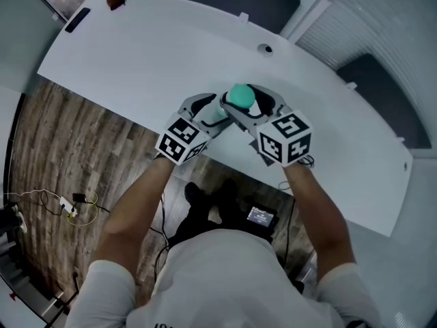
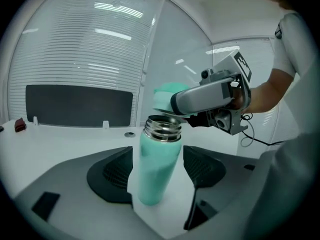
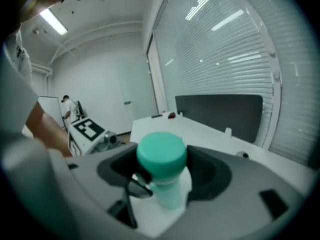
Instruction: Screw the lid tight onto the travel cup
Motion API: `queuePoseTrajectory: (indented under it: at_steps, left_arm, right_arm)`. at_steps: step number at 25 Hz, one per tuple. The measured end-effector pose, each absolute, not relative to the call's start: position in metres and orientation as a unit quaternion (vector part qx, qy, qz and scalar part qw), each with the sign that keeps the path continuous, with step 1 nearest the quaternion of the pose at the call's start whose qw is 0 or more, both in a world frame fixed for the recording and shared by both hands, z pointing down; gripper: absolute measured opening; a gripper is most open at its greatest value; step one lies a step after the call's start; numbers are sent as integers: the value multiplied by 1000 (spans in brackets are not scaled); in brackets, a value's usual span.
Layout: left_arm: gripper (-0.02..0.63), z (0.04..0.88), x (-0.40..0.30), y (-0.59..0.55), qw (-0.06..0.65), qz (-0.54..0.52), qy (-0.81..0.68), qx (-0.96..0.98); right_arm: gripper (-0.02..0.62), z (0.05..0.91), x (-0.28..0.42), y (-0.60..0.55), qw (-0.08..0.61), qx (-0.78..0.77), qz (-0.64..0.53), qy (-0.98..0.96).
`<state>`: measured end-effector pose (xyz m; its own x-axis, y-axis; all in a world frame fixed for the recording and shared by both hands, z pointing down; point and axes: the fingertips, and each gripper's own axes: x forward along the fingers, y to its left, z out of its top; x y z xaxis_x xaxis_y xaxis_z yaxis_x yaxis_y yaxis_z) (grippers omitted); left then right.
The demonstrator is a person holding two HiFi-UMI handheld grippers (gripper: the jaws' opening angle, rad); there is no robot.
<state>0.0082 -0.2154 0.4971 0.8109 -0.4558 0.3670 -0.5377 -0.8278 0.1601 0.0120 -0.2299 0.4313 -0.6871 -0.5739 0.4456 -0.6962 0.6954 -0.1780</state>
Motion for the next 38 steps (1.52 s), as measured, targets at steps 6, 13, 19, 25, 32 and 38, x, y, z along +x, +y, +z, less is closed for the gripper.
queuePoseTrajectory:
  at_steps: [6,13,19,25,32,38]
  left_arm:
    - [319,510,18,-223,114,189,-226,949]
    - [318,521,24,-223,111,213,-184,953]
    - [319,523,27,-227,123,203,-184,954]
    - [319,523,27,-228,134,197,-189,953]
    - [318,524,28,-228,137,195,-197,951]
    - [316,523,28,-227,134,193,-208,950]
  right_arm:
    - [316,439,4,-238,195,336,156,-908]
    - [316,437,0,-243,219,308,117,-918]
    - [316,437,0,-244,206,303,120,-923]
    - [316,437,-4,-239,198,296,119,-927]
    - [316,456,-2,-238,227,304,112,-919]
    - [316,456,-4,-237,239,311,93,-915]
